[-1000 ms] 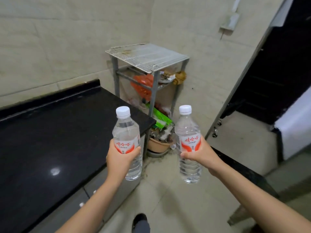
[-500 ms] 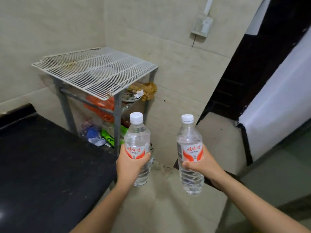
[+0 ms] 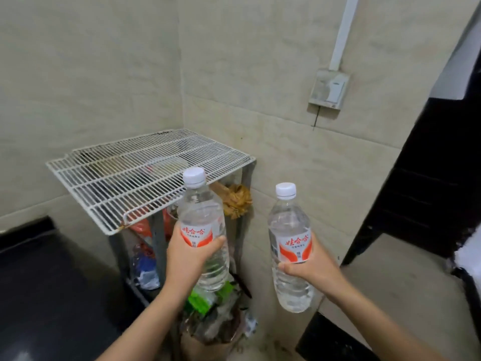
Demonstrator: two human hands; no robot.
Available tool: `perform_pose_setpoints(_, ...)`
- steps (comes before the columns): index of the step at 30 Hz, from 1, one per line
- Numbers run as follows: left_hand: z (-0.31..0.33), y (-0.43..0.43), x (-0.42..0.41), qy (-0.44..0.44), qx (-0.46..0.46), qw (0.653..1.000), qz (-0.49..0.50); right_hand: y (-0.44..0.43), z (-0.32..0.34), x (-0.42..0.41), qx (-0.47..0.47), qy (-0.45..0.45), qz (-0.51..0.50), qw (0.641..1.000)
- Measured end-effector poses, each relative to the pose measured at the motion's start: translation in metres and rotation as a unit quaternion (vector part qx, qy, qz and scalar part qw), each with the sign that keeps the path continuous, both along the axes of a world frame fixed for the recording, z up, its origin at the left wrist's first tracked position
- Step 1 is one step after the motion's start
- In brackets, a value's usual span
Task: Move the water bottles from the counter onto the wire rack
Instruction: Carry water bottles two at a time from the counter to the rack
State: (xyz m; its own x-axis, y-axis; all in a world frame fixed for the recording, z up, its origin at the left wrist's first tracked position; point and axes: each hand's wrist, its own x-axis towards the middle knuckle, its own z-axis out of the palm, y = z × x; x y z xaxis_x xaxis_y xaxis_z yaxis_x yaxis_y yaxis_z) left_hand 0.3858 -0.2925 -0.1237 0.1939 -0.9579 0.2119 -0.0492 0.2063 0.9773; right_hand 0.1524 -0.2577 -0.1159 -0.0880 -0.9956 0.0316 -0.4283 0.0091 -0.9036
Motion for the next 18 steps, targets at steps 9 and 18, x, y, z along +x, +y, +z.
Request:
perform_pose_setpoints(9,0.075,-0.051,0.019,0.007,-0.084,0.989,0.120,-0.129,0.045,0.000,-0.095,-0.095,0.096,0.986)
perform_pose_setpoints(18,0.099,-0.111,0.053,0.060,-0.102,0.982,0.149,-0.248,0.078,0.037,-0.092,-0.158,0.174,0.968)
